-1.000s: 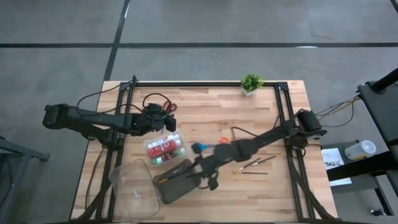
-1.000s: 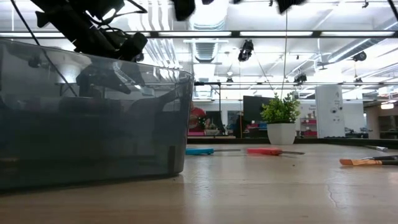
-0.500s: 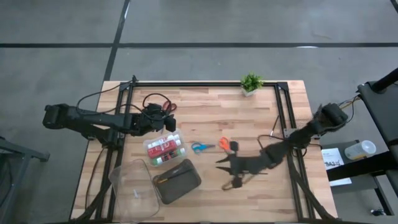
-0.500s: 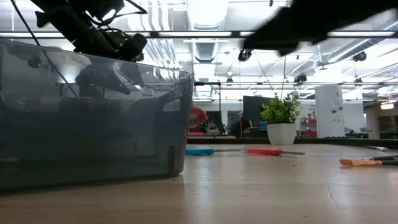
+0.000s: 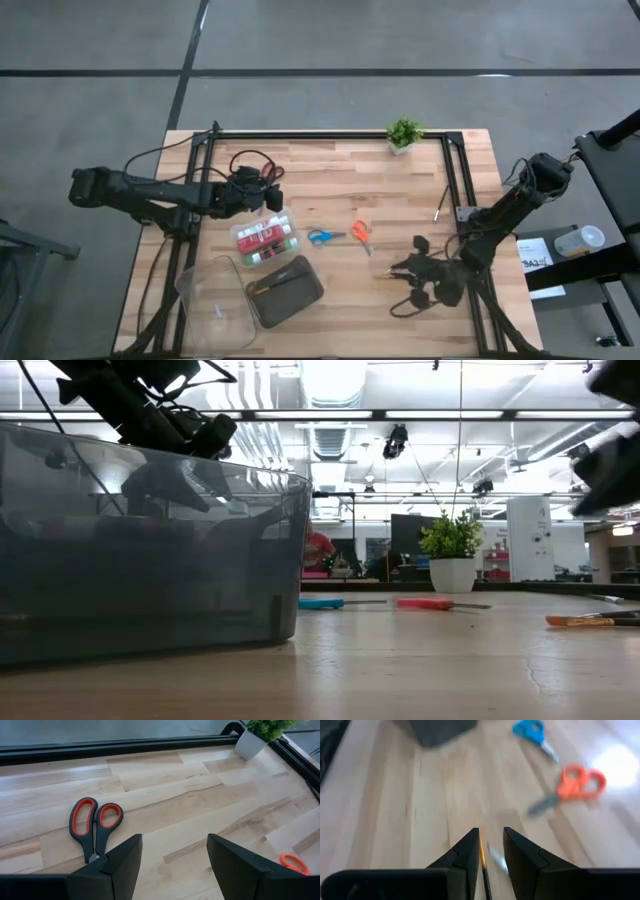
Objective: Pick & Place Paint Supplies
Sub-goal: Put the gold paint brush into the black transparent bin
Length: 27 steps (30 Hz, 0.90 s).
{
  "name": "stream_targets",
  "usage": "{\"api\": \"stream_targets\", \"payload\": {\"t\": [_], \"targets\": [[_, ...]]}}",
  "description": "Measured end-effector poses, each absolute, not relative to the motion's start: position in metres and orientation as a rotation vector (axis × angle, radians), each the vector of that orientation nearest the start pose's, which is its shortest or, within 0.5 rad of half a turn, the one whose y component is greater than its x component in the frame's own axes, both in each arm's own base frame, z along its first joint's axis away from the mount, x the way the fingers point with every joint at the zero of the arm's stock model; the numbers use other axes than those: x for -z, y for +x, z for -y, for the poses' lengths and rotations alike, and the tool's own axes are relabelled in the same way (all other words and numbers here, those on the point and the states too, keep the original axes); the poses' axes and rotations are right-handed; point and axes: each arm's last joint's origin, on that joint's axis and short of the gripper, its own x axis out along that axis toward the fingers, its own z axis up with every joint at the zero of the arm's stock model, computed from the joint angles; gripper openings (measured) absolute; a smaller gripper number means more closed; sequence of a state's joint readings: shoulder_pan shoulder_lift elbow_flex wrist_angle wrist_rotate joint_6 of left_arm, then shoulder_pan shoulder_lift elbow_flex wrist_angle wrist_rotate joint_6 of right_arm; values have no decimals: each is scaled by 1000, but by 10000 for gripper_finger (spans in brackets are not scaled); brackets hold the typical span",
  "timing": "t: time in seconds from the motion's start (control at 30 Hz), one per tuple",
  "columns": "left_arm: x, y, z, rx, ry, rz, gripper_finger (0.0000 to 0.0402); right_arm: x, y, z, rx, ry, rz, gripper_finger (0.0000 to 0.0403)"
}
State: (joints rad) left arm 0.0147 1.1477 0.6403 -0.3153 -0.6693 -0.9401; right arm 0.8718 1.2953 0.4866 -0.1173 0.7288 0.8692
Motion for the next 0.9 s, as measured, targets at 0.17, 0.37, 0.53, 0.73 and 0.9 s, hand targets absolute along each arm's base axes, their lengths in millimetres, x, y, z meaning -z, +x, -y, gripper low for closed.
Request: {"api": "stream_targets", "payload": {"t": [0.17,0.37,0.53,0.73,0.9], "targets": [[-211,216,-21,-946,-587,-421,233,-131,134,-154,143,192,-672,83],[-211,216,-21,-946,-587,-422,233,-115,124,-162,140,183,-710,83],[-211,216,-21,-946,-587,-422,233,-104,126,-166,163,132,-739,83],[-211,216,-21,-946,-587,-421,233,-94,128,-170,189,111,-759,83],[-211,216,-21,-946,-587,-422,233,-91,129,-172,198,98,-758,83]]}}
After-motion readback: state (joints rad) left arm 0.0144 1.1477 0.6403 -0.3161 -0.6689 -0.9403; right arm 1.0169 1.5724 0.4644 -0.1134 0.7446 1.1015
